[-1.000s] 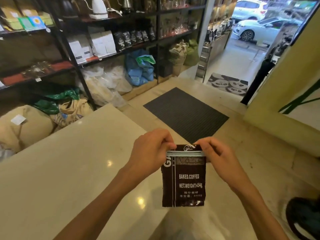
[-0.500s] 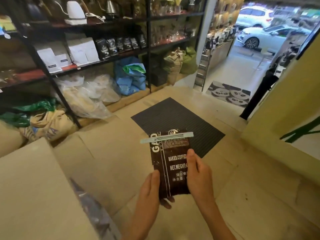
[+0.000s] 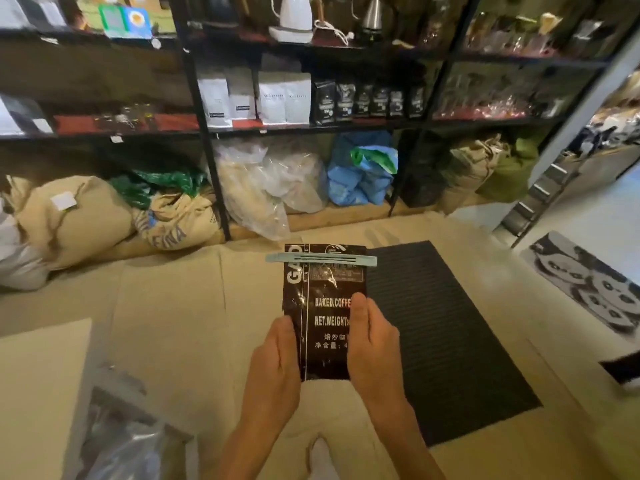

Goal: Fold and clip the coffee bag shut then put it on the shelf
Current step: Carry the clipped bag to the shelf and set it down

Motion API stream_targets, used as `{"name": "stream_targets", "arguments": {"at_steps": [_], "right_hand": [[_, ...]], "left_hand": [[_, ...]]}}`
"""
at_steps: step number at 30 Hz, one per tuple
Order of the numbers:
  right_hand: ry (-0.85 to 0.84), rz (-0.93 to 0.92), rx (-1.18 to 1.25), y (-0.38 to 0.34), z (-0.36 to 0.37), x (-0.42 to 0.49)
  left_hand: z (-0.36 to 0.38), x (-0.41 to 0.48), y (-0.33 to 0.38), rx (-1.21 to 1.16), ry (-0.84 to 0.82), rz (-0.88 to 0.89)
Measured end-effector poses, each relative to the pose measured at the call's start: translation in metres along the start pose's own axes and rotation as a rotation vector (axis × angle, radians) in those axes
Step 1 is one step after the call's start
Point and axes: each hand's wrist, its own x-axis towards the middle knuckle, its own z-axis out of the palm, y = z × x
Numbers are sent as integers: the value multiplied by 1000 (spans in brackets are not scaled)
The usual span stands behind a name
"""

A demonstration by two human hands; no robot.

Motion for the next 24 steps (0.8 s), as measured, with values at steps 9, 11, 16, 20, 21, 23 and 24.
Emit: {"name": "stream_targets", "arguments": {"at_steps": [9,11,16,20,21,23,24], "right_hand": [[-322,-89,66,-54,113,218],[-413,-119,74,-67,158,251],[-729,-158,130,-97,285,327],[-1240,-73,30,-137,384,389],[-1328,-62,39,-148,410,401],[-1465,-12,45,-169,461,417],[-1536,-3,23,-178,486,421]], "left_hand": [[-47,209,51,-263,346,-98],[-72,251,46,-209,458,-102],[-164,340,26,-193,701,-119],[-239,389,11,-263,962,-211],[-259,398,7,-293,1047,-232],[-298,411,-2,-324,1200,-230],[-316,418,-3,-329,1253,-242]]}}
